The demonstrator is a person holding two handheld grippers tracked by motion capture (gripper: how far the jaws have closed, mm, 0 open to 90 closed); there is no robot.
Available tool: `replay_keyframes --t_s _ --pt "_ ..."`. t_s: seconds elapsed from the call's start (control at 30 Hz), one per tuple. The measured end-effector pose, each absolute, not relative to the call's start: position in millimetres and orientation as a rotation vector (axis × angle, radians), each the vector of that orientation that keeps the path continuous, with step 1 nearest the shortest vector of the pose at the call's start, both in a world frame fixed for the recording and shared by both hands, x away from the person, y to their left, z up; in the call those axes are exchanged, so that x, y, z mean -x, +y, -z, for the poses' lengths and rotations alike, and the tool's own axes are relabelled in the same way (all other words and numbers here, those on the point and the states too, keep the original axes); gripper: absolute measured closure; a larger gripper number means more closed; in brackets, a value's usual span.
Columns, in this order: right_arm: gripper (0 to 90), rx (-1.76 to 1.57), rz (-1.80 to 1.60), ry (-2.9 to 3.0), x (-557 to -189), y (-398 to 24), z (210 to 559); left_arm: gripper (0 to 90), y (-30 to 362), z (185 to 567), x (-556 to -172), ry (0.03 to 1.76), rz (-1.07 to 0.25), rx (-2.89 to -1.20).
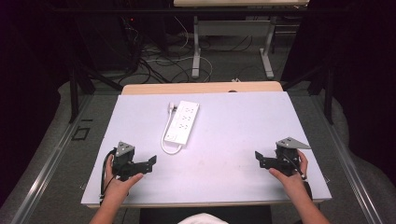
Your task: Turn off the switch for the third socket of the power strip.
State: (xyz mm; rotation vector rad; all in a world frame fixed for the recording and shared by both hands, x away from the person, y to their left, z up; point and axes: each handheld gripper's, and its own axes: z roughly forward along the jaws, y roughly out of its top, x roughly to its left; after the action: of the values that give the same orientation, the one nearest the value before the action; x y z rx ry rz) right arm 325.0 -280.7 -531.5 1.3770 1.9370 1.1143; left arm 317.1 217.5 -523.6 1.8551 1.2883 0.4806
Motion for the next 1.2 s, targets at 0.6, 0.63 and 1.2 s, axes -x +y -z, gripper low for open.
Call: replay_keyframes --t_s 0.6,0.63,1.2 --pt "6.9 -1.431 -1.125 1.914 -325 -284 532 16.1 191 503 -320 1.223 -0.484 -1.897" --pt "7.0 -1.429 -1.123 1.915 -325 -284 532 16.3 190 502 -320 1.218 -0.482 -1.895" --pt "7.2 -1.431 -1.121 1.913 -324 -283 533 20.5 180 482 -336 1.192 -0.465 -1.91"
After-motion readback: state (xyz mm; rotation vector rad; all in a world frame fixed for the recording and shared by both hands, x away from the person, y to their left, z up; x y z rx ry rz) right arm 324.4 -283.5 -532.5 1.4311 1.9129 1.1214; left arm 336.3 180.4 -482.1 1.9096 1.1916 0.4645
